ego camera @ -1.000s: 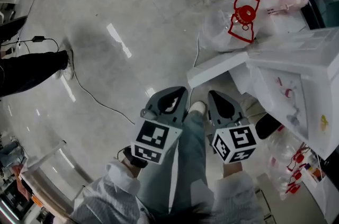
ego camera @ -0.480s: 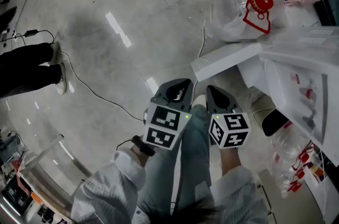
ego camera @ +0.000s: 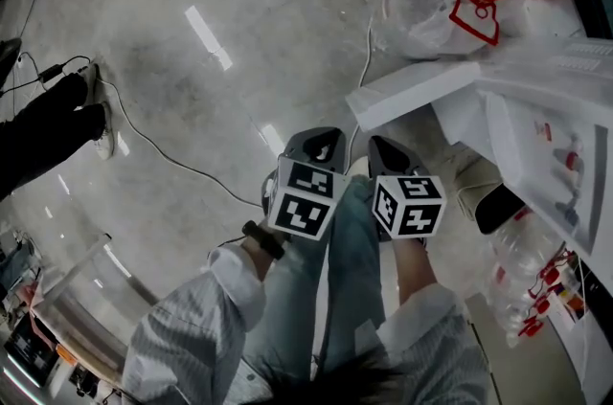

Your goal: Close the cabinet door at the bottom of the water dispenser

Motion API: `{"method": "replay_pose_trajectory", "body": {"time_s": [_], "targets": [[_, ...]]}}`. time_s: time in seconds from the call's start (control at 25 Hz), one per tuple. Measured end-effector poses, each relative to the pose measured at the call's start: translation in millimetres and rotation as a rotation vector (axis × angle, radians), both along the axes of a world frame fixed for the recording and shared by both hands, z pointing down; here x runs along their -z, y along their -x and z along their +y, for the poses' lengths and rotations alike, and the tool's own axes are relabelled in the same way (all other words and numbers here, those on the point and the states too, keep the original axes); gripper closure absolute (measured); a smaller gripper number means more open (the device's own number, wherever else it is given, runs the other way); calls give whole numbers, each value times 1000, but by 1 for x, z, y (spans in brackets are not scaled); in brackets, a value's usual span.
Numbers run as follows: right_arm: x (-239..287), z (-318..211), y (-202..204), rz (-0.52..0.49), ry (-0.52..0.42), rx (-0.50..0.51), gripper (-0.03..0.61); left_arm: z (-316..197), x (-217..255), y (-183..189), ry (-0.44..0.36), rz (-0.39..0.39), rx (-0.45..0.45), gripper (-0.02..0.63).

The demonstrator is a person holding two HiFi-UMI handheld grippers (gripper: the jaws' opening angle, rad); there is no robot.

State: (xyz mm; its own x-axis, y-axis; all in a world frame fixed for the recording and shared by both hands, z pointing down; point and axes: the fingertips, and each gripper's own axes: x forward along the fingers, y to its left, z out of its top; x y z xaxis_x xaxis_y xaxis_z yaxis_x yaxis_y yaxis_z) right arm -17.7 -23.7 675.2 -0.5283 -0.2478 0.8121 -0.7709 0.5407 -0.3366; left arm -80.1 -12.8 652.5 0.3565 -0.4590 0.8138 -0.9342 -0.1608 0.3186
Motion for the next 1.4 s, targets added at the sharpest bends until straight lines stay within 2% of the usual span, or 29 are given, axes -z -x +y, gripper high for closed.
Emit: {"method": "replay_pose_trajectory", "body": {"time_s": [0.28,0.6,0.68,0.92,1.08,1.4], "targets": [[-16,9,2,35,94,1,561,9,-16,10,85,-6,27,603],[-31,11,8,87,161,-13,552,7,-10,26,71,-25,25,604],[-36,11,8,95,190,-37,493,6,-10,30,67,-32,20,604],[-48,6,13,96,262,-128,400,5,-10,42,64,-25,24,603],[-54,-2,14,104,290,-191,376,2,-10,45,54,-14,16,603],[-66,-15,9,111,336,-333,373,-12,-11,56,50,-18,14,603]]}}
